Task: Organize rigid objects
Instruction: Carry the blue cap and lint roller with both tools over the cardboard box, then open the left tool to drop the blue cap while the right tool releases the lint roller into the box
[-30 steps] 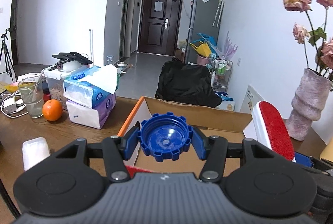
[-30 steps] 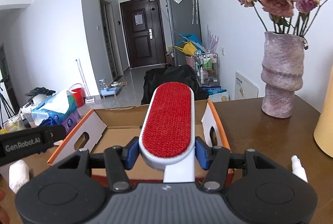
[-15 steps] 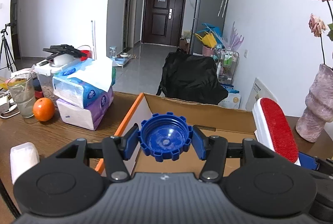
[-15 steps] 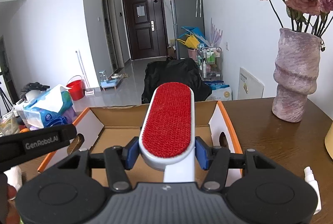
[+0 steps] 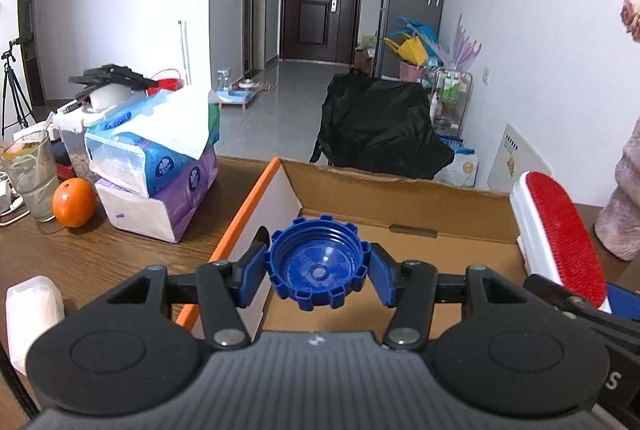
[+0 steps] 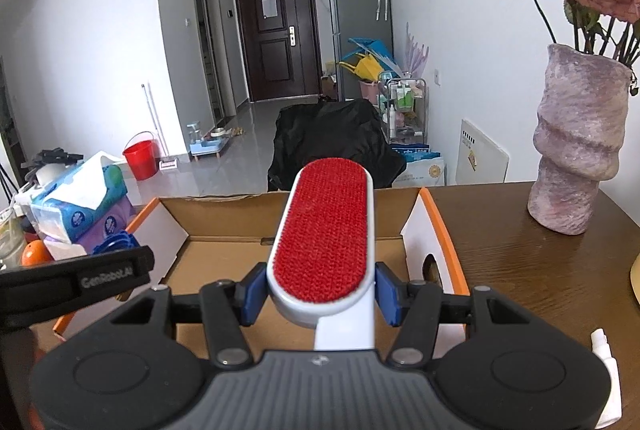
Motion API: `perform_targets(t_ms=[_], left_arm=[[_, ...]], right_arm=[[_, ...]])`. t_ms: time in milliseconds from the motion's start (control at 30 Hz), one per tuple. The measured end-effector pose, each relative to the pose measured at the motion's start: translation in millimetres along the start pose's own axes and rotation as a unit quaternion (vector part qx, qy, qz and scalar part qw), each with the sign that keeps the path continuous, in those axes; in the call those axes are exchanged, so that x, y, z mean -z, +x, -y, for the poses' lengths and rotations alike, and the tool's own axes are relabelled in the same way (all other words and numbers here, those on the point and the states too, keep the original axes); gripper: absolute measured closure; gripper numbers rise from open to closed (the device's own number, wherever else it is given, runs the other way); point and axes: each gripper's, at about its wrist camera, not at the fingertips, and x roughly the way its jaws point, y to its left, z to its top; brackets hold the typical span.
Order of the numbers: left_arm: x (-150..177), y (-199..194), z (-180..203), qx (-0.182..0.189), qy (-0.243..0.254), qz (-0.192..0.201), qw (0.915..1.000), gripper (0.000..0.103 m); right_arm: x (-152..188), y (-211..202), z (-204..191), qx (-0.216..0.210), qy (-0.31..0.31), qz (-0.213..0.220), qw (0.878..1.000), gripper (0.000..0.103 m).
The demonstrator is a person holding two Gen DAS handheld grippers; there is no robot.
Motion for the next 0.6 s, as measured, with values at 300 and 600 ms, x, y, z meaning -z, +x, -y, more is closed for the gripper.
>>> perform_targets(t_ms=[300, 600], left_arm=[[4.0, 20.4, -4.6, -0.012, 0.000, -0.025, 0.9996, 0.047], [7.8, 30.9, -4.9, -0.020, 0.003, -0.040, 0.9990, 0.047]], right_arm=[[-1.6, 11.8, -0.3, -0.006, -0.005, -0.017, 1.000, 0.048], [-0.7, 26.0, -0.7, -0.008, -0.013, -0.039, 0.999, 0.048]])
